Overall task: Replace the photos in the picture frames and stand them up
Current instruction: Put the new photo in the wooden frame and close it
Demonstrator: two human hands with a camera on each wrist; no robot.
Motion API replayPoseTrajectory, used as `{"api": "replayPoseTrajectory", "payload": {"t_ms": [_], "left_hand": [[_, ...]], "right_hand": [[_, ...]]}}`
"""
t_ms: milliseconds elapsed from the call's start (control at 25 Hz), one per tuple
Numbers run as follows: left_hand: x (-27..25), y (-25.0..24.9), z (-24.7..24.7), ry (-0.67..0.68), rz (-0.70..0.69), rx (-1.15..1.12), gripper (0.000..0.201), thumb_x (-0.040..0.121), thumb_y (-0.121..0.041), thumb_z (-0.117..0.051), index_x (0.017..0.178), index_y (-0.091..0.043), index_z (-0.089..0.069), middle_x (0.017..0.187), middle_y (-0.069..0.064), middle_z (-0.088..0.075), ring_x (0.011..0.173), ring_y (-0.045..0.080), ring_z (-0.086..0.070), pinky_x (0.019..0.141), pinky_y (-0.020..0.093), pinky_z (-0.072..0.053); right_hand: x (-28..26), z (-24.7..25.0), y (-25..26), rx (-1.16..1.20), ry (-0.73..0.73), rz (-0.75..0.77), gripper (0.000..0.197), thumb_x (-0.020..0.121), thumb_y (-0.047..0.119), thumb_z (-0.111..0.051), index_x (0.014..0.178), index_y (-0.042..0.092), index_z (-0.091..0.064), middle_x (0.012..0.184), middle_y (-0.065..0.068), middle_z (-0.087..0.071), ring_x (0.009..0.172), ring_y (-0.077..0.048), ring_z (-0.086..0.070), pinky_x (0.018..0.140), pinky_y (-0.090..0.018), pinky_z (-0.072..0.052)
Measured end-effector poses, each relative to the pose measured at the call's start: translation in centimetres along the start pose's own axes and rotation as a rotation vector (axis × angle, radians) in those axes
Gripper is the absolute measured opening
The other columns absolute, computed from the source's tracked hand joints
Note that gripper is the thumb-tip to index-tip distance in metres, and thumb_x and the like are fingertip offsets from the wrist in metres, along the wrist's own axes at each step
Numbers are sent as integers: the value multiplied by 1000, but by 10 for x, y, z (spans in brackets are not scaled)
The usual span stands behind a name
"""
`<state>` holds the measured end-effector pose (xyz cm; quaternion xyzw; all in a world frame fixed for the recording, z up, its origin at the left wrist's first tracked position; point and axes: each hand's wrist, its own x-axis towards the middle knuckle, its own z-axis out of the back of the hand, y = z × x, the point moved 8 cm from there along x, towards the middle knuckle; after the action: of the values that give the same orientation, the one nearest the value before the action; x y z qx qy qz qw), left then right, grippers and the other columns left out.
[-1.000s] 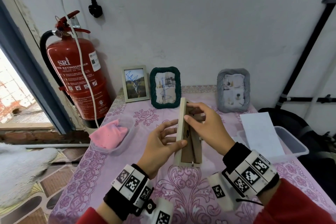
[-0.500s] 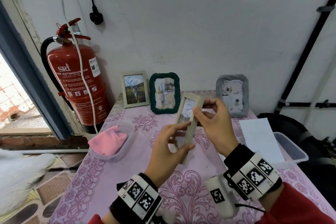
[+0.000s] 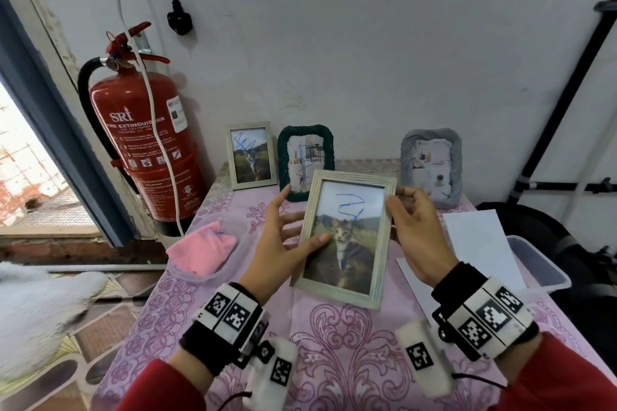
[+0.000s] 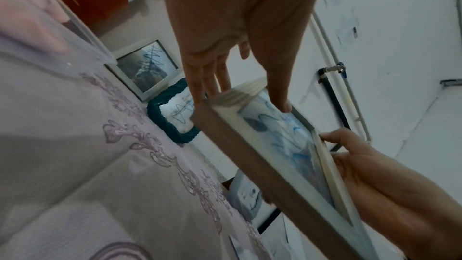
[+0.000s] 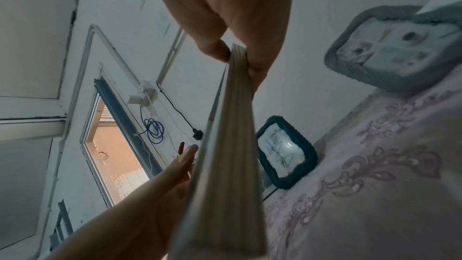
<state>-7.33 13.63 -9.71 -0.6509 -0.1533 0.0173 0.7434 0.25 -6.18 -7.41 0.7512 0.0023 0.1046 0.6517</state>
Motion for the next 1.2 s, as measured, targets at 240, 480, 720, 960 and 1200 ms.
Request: {"api": "replayPoseTrajectory", "payload": {"t_ms": [240,480,720,960,1200], "left_hand": [[-10,22,-12,106,119,-192,70,78,-6,-70,133,-34,-39,109,13,-69,93,23,-70,74,32,-58],[-17,49,-8,36,181,-177,67,80,1,-67,134,-29,-40,105,21,-67,80,25,-69,70,36,-60],[-19,73,-5,-5,258,-63,71,78,-8,-72,136,-29,-36,107,18,-59,88,27,-65,80,39,-57],[-15,88,-1,63,292,143,78,78,-6,-73,140,-28,-30,102,6,-51,81,17,-60,68,24,-55],[-11,95,6,85,311,249,80,73,-5,-77,140,-16,-35,94,-2,-50,70,9,-52,64,17,-49]], "right_hand": [[1,-3,-35,73,26,-137,24,96,13,-47,118,4,-49,97,-10,-65,80,-23,-62,64,-31,-55],[-11,-10,-73,-48,185,-302,49,86,2,-59,129,15,-39,107,-13,-61,81,-18,-64,61,-24,-56],[-13,-11,-91,-332,313,-274,65,81,-5,-64,136,18,-39,93,-2,-55,75,-12,-57,51,-13,-49],[-7,-13,-97,-520,365,-209,64,76,0,-71,133,12,-43,93,-3,-56,78,-18,-58,77,-31,-53],[-2,-17,-101,-594,376,-183,59,72,-2,-72,127,6,-51,96,-7,-59,79,-18,-58,79,-31,-52]]}}
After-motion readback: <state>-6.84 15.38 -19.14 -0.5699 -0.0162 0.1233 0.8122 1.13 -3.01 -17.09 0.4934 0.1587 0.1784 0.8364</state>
